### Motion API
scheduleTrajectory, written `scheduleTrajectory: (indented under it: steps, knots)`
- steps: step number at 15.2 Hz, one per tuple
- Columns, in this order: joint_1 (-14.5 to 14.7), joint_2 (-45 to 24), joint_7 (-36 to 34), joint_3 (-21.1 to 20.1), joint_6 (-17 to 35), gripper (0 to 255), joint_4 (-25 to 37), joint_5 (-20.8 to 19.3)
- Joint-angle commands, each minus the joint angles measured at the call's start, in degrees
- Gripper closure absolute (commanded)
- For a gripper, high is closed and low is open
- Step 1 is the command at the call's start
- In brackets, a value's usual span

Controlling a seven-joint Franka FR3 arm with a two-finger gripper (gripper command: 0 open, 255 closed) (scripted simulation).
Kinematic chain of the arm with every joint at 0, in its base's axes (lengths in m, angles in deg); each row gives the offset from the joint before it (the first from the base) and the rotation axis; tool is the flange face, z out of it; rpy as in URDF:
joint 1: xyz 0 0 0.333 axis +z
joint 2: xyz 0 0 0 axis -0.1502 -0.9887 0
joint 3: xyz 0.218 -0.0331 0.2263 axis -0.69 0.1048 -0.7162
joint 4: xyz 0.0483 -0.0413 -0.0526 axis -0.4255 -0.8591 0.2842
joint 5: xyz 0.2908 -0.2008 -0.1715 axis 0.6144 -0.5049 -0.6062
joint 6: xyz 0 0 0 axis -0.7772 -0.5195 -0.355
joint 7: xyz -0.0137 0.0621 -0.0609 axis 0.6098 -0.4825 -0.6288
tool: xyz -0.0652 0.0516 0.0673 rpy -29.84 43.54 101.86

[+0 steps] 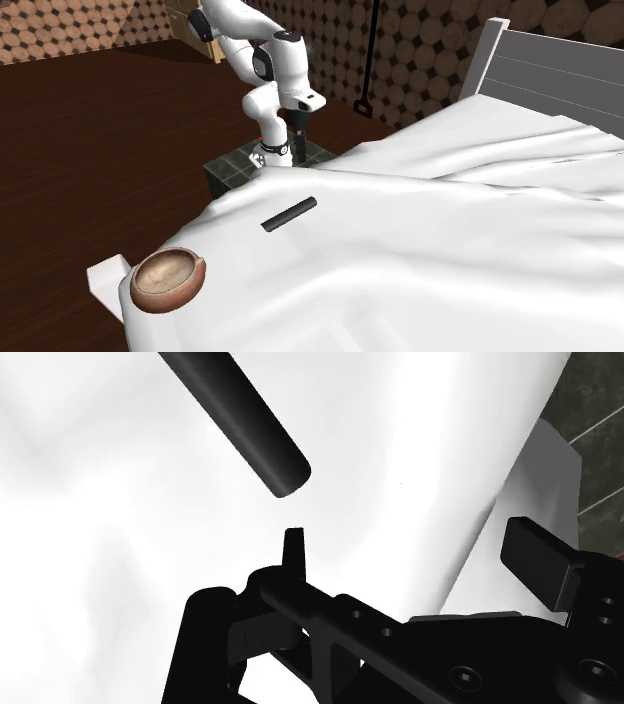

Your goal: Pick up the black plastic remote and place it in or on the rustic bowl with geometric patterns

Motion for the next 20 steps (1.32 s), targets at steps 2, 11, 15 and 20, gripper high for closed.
scheduleTrajectory:
  steps: [2,11,15,20]
  knots:
    - [2.0,-4.7,9.8,6.4,5.0,0,0.3,-3.2]
    - [15.4,-23.4,36.6,26.6,20.0,0,6.3,-2.9]
    - [17.6,-26.8,38.0,29.5,24.2,0,5.2,-1.3]
    - [19.5,-29.2,39.3,31.7,27.0,0,4.7,0.4]
